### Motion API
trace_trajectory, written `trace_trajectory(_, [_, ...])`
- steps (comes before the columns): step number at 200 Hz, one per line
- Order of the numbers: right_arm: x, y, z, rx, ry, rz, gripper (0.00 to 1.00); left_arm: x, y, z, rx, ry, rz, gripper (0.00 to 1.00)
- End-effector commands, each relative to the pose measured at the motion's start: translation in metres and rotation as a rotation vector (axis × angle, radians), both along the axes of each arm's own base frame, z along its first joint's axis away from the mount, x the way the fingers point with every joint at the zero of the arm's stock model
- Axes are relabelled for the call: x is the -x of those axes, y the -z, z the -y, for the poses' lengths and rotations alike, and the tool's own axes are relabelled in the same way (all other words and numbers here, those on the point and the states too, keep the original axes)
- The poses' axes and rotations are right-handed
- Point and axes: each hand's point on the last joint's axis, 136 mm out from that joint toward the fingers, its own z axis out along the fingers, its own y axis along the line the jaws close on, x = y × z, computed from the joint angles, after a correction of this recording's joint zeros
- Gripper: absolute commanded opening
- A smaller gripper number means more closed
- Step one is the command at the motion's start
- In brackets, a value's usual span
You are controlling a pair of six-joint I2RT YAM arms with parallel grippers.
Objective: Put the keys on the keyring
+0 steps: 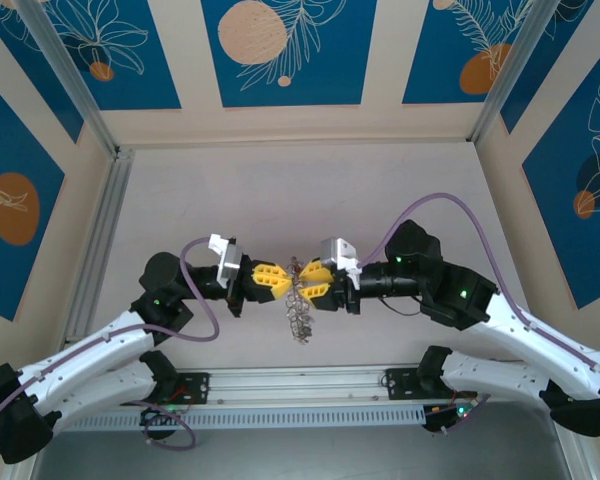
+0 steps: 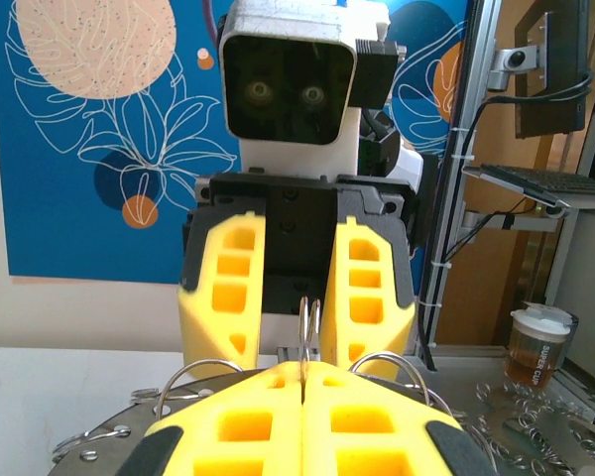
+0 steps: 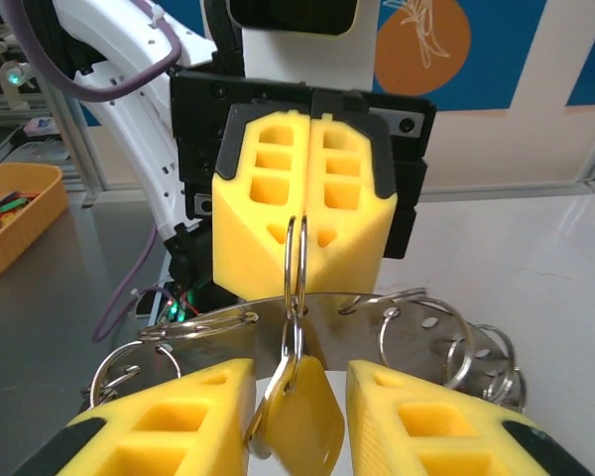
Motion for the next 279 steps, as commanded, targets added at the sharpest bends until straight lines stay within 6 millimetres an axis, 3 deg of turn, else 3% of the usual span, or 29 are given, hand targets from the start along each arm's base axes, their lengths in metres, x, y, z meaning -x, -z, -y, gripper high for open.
trace_trajectory(1, [-0.004,-0.014,0.008,-0.047,0.050,0.034,0.31,0.008,-0.013,-0.007,0.044,0.006,0.060,0.00])
trace_trajectory(47, [0.001,-0.030,0.007,-0.092,0.019,0.059,0.31,0.006,-0.008,-0.006,0.020,0.002,0.058,0.00])
trace_trajectory(113, [-0.002,-0.020,-0.014,-0.064,-0.033,0.024,0.29,0.007,-0.007,-0.006,0.010,0.003,0.055,0.00])
trace_trajectory(178, [-0.009,-0.014,-0.014,-0.041,-0.003,0.037,0.00,0.006,-0.011,-0.005,0.013,0.002,0.057,0.00])
trace_trajectory(206, [-0.014,-0.014,-0.009,-0.009,0.040,0.072,0.00,-0.007,0.004,-0.004,-0.125,-0.096,0.065,0.00])
trace_trajectory(230, [-0.017,-0.014,-0.003,0.021,0.068,0.104,0.00,-0.012,0.015,-0.015,-0.271,-0.193,0.105,0.20])
trace_trajectory(279, [-0.018,-0.007,-0.010,0.089,0.056,0.126,0.00,-0.009,0.018,-0.020,-0.437,-0.229,0.180,0.24])
